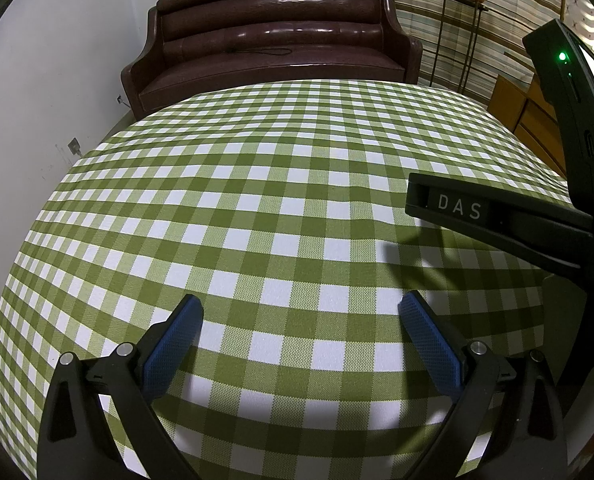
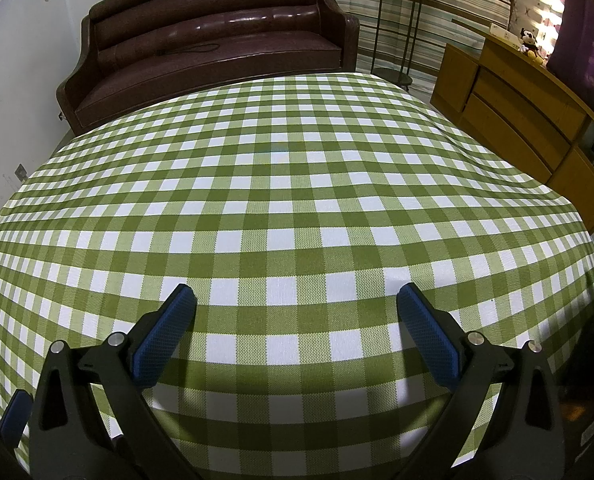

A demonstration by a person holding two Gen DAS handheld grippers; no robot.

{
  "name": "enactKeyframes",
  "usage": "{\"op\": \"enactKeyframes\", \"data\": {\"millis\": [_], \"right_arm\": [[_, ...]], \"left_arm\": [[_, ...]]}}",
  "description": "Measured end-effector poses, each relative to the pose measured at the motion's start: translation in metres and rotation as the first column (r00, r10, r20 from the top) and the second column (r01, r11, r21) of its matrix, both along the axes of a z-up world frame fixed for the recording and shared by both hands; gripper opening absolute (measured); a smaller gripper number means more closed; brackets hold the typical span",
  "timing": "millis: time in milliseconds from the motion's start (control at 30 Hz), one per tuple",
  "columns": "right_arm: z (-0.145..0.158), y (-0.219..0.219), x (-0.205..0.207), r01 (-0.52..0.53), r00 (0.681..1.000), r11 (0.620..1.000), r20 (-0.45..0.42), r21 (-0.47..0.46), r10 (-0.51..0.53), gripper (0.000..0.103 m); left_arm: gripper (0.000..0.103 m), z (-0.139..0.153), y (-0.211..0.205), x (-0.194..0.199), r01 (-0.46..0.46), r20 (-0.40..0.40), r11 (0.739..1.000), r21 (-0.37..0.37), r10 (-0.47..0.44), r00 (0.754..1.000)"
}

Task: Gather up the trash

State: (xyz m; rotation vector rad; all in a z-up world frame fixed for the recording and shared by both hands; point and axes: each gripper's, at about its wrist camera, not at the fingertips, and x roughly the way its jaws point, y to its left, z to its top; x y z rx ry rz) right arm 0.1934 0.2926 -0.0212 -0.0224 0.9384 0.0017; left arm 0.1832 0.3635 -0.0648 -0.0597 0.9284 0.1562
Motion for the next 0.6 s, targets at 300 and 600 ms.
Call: {"op": "enactKeyframes", "data": {"millis": [300,600], "right_arm": [[-0.0005,-0.0007,0.0021,0.000,1.000,1.000,0.000,0.000,0.000,0.099],[0.0003,0.0002,-0.0010,0.000,1.000,1.000,0.000,0.001,0.000,0.099]], "left_arm": [[0.097,-0.0001,-0.0003,0.0000,0.000,0.000,1.000,0.000,0.000,1.000],[0.097,-0.0001,-0.0002,0.0001,0.000,0.000,1.000,0.000,0.000,1.000]]}}
